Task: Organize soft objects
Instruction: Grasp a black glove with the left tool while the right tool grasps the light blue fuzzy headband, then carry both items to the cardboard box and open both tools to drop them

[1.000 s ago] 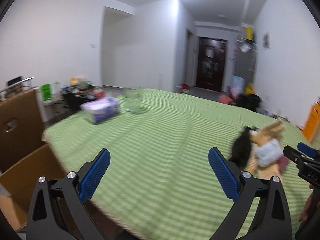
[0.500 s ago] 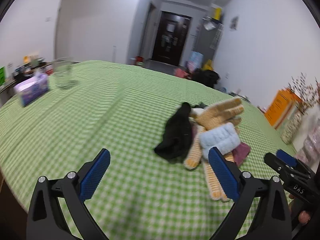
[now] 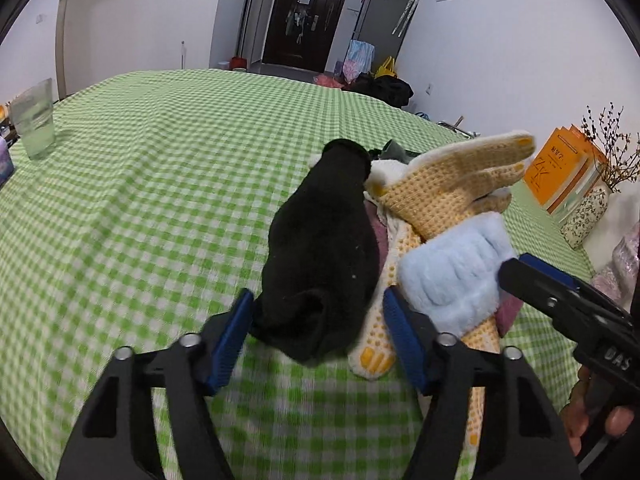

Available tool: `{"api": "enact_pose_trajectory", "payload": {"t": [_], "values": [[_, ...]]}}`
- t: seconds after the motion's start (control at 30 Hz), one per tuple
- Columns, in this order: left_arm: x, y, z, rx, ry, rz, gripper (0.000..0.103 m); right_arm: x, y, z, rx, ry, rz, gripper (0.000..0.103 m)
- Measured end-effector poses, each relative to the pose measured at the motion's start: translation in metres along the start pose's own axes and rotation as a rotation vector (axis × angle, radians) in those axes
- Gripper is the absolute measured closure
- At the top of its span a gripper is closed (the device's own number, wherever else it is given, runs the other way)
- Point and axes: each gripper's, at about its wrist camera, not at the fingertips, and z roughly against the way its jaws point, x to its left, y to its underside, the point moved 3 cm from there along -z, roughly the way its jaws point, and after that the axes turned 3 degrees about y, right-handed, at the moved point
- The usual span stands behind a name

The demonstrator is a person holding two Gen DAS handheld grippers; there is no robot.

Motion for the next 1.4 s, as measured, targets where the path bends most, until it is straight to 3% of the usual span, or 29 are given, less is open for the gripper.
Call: {"api": "enact_pose_trajectory", "payload": {"t": [0.07,0.17,0.33,0.63,0.97,1.1,1.4], "values": [[0.002,0.000,-0.004,0.016,0.032,0.014,0.077,0.005,0.000,-0.008,0.016,-0.017,0.010,0.050],[0.001,-0.002,-0.003,0.017,0.043,-0.007,0.087,0.012,0.000,-0.015,0.030,-0.049,0.012,0.067],[0.011,-0.004,0.029,-0.032,0.068,0.018,0.089,0.016,-0.001,-0.003,0.009,-0.050,0.009,0.078],[0.023,-0.008,0.112,-0.180,-0.047,0.032,0.089,0.016,-0.007,0.054,-0.093,-0.049,0.014,0.079],[0.042,0.027,0.172,-0.222,-0.145,0.074,0.089,0.052,-0.002,0.082,-0.116,-0.107,0.051,0.079],[0.079,0.051,0.204,-0.244,-0.235,0.152,0.088,0.086,-0.001,0.074,-0.094,-0.172,0.092,0.079],[0.179,0.127,0.297,-0.304,-0.571,0.347,0.089,0.222,0.015,0.027,0.020,-0.375,0.271,0.079]]}}
